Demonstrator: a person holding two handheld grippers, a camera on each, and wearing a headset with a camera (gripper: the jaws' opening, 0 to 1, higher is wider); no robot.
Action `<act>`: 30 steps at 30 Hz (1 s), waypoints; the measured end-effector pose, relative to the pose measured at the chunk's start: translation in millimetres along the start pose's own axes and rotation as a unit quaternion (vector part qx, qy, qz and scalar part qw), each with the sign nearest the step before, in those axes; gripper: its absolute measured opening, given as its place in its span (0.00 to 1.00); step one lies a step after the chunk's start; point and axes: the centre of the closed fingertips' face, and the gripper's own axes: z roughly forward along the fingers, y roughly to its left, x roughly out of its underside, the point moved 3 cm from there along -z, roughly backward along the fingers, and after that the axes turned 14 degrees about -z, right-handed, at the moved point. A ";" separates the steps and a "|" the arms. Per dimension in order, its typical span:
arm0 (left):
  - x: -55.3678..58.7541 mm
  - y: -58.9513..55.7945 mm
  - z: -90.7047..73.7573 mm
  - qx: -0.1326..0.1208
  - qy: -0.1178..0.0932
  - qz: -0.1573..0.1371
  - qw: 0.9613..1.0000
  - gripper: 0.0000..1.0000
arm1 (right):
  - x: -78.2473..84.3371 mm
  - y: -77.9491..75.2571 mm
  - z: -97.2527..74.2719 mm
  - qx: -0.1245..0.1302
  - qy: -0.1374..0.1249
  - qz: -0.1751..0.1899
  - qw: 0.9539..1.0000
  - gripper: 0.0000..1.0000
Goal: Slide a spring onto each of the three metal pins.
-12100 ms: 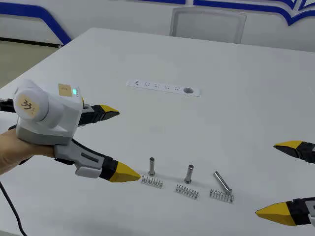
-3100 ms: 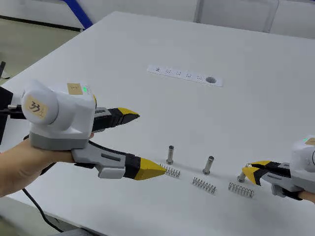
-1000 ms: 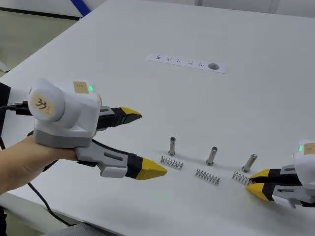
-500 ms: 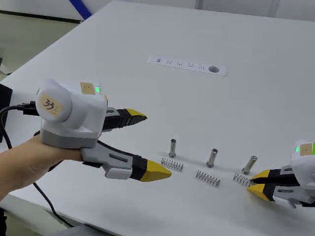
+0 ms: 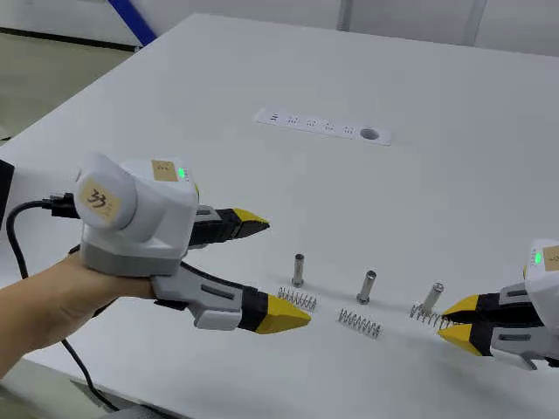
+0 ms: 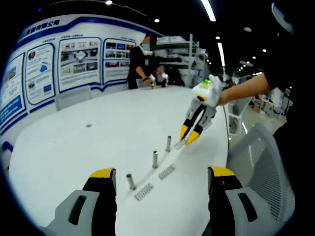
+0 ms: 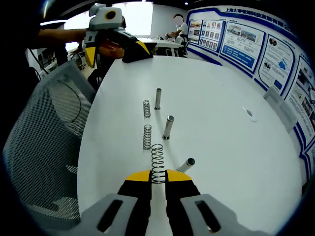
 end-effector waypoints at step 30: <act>-8.2 -60.6 50.1 0.086 0.010 0.043 0.995 0.48 | -90.0 31.4 -32.4 -0.045 -0.046 -0.100 0.993 0.11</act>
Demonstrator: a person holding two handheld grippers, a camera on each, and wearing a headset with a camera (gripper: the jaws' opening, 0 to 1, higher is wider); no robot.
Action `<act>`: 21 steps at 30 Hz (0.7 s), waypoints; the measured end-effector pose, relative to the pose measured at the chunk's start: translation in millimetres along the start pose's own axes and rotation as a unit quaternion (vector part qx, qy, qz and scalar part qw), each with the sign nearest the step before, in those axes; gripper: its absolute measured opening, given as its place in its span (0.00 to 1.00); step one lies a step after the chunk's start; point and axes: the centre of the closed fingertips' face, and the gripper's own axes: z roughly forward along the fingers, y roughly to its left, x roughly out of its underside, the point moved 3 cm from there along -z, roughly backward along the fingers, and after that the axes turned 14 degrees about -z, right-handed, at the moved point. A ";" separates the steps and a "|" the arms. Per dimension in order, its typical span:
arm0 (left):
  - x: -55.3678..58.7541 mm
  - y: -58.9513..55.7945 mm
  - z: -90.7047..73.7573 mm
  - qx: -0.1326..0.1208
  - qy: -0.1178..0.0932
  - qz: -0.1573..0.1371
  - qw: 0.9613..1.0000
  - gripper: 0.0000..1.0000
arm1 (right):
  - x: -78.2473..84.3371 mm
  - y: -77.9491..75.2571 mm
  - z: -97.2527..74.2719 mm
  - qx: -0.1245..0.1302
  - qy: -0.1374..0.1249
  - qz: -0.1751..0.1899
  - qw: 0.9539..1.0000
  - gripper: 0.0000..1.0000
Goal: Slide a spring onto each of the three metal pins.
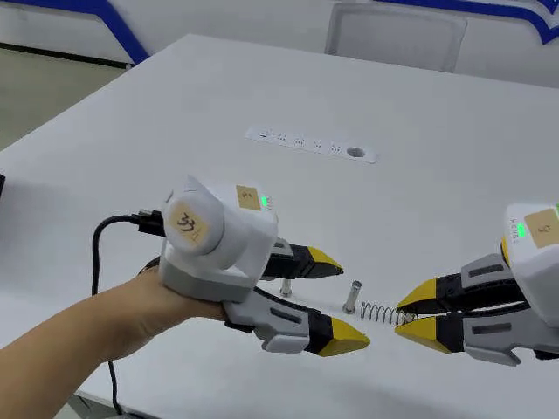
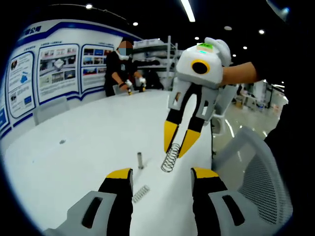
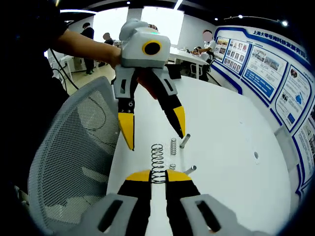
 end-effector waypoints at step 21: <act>6.1 -8.5 7.7 0.026 0.012 0.004 1.000 0.17 | -5.5 6.7 5.6 -0.020 -0.008 -0.017 1.000 0.11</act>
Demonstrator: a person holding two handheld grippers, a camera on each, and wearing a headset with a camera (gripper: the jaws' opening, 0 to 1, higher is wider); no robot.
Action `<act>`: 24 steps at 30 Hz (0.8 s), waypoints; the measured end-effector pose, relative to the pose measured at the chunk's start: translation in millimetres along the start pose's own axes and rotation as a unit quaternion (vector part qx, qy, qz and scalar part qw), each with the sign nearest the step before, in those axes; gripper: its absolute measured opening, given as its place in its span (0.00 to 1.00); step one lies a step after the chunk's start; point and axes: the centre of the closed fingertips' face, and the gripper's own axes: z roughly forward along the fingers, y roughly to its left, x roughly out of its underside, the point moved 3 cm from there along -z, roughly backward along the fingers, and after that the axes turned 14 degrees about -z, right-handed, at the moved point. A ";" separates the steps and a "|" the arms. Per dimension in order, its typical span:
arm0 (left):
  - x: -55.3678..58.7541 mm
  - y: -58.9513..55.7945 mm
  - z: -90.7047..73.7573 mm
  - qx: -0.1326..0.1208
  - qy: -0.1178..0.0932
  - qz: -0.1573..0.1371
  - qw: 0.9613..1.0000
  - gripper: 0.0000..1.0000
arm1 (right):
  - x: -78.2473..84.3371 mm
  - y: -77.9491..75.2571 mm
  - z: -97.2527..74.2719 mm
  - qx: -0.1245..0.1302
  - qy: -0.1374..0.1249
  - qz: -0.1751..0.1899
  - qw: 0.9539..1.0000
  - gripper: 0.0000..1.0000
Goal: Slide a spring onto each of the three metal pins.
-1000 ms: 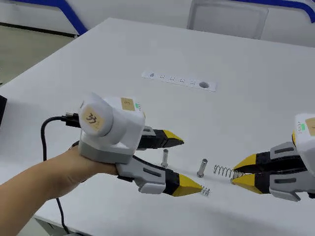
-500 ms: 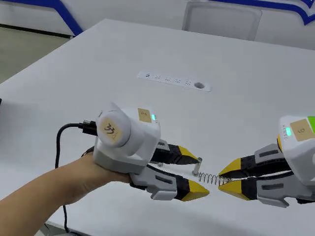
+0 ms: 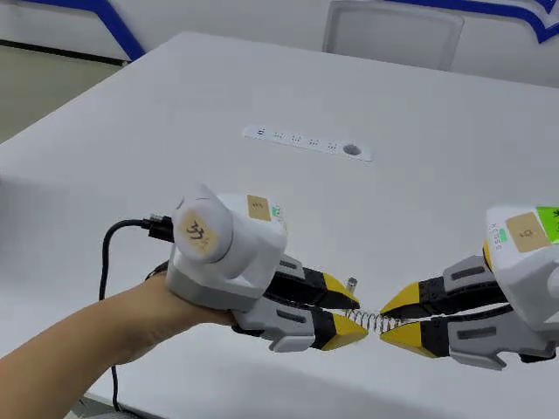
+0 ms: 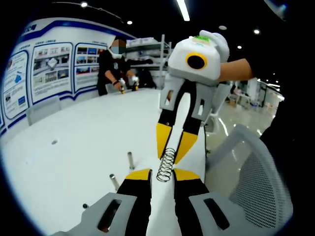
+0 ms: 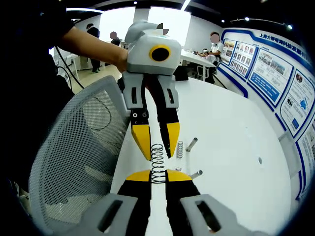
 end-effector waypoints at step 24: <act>-16.3 -1.8 -2.5 -0.001 -0.015 0.065 0.998 0.10 | -6.5 -15.0 -13.2 0.039 0.001 -0.044 0.998 0.14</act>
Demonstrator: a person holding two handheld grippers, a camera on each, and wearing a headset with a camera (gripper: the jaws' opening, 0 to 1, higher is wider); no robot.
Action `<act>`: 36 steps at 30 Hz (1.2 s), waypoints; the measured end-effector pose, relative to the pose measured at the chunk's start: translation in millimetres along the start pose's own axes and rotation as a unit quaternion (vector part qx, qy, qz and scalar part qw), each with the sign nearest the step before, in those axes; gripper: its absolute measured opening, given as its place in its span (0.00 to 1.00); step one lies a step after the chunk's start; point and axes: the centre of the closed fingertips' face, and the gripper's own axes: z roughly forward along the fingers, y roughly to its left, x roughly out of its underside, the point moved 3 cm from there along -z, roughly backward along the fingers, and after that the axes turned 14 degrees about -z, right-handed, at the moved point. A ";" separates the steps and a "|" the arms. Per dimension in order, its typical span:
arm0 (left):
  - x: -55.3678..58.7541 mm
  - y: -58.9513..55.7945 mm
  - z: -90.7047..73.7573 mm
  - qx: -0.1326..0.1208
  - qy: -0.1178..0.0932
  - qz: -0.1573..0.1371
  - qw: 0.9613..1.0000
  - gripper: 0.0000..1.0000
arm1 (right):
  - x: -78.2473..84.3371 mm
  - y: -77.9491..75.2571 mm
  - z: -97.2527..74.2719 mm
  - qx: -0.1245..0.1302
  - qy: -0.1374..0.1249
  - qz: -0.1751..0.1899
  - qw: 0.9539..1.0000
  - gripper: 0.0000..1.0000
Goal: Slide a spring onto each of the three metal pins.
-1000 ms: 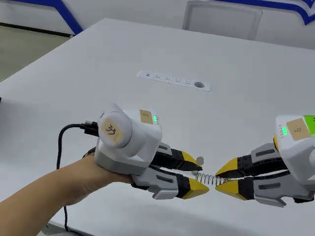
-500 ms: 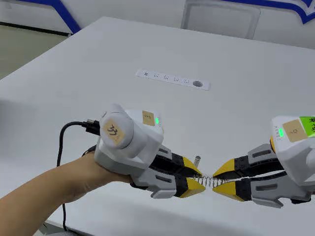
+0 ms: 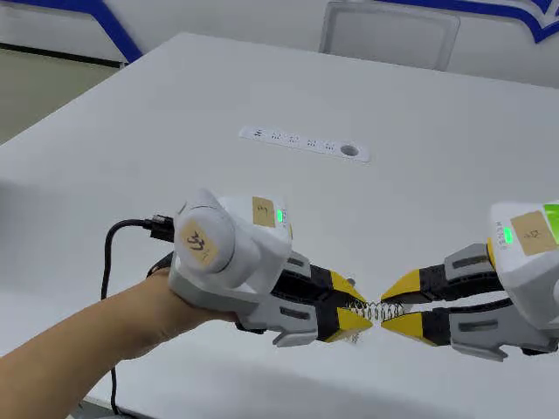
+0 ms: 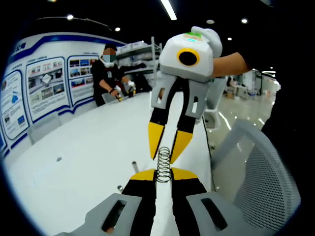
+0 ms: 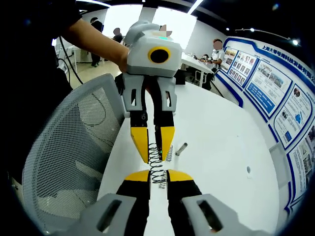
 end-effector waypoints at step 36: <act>-0.5 0.4 -2.6 0.003 0.018 0.011 1.000 0.10 | -20.1 -6.1 -12.0 -0.018 -0.113 0.095 0.989 0.11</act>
